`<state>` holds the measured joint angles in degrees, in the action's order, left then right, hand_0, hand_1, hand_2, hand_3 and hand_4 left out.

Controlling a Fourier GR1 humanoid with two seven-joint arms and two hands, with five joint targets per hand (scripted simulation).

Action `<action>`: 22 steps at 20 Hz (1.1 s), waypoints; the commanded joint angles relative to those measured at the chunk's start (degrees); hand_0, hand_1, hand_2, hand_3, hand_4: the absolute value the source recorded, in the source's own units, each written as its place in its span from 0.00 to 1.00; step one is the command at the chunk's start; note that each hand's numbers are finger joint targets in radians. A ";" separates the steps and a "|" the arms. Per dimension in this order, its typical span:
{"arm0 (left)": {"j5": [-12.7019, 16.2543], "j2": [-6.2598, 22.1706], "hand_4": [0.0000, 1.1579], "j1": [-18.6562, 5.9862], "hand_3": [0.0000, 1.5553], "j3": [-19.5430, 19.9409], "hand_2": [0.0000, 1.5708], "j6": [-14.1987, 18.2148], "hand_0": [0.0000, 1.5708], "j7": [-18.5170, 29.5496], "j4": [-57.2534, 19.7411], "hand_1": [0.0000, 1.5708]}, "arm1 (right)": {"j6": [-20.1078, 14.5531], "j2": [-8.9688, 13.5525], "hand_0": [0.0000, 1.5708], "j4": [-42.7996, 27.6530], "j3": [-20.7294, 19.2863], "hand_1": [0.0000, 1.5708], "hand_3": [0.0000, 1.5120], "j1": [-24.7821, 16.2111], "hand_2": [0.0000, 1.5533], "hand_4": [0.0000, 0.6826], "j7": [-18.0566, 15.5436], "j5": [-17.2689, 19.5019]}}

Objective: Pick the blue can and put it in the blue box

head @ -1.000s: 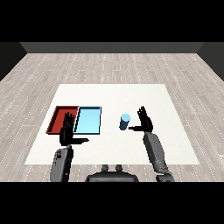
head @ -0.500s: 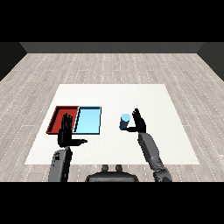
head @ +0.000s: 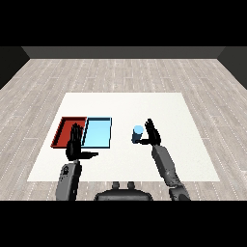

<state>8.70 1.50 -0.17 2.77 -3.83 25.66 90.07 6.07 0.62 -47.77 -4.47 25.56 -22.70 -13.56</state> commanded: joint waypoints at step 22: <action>1.96 3.00 0.00 -0.03 0.00 3.25 0.00 -2.80 0.00 0.18 0.72 0.00 | 2.29 1.12 0.00 18.47 1.12 0.00 0.00 12.06 0.00 0.00 -6.03 -2.86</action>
<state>9.90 3.31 0.60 4.67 -5.32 25.04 91.98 5.58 0.57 -31.15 -2.11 36.51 -28.62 -16.69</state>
